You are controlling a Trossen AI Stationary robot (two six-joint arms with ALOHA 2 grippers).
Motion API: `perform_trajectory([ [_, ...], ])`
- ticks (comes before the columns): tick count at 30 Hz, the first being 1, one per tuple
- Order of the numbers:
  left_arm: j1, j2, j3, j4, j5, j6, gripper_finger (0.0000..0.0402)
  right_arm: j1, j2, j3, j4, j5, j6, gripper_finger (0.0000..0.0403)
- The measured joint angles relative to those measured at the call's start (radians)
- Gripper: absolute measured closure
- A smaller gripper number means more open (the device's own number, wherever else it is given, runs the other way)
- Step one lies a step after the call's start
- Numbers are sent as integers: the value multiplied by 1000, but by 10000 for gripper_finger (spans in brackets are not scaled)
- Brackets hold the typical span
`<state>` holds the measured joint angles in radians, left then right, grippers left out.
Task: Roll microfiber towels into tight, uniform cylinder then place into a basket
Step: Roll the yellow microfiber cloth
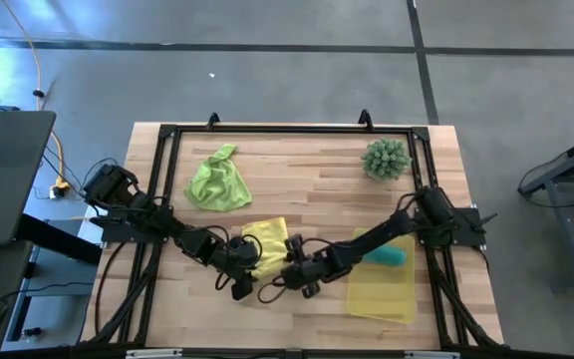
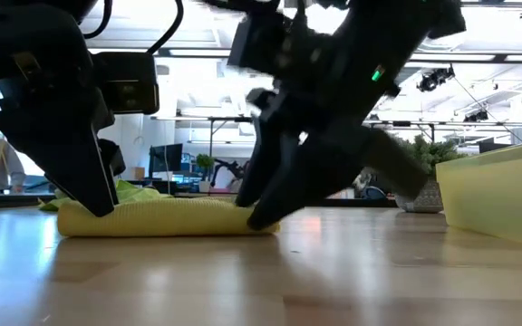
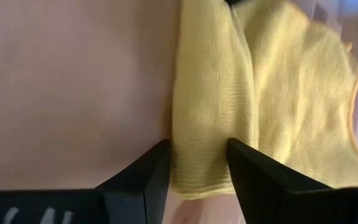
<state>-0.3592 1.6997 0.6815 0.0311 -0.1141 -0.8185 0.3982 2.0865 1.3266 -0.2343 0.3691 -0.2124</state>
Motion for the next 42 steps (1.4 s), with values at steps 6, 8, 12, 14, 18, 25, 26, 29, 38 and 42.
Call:
perform_trajectory([
  [6, 0, 0, 0, 3, 0, -1, 218, -30, 36, 5, 1, -22, 10, 252],
  [8, 0, 0, 0, 4, 0, -1, 218, -37, 47, 6, -10, -37, 48, 252],
  [12, 0, 0, -2, 18, 4, -12, 218, -37, 53, 7, -42, -43, 114, 269],
  [14, 0, -5, -4, 31, 23, -13, 218, -37, 54, 7, -50, -48, 134, 291],
  [18, 1, -28, -5, 35, 28, -30, 218, -37, 56, 7, -57, -77, 153, 355],
  [25, -1, -80, -6, 10, 36, -23, 218, -58, 52, 6, -62, -195, 223, 395],
  [26, -1, -92, -6, -4, 35, -21, 218, -67, 51, 6, -63, -235, 241, 398],
  [29, -1, -123, -6, -38, 27, 2, 218, -96, 48, 6, -60, -331, 290, 400],
  [38, -51, -238, -4, -40, -17, 138, 218, -218, 36, -4, 6, -809, 443, 402],
  [42, -101, -248, -3, -38, -115, 244, 218, -263, 39, -5, 21, -922, 547, 402],
])
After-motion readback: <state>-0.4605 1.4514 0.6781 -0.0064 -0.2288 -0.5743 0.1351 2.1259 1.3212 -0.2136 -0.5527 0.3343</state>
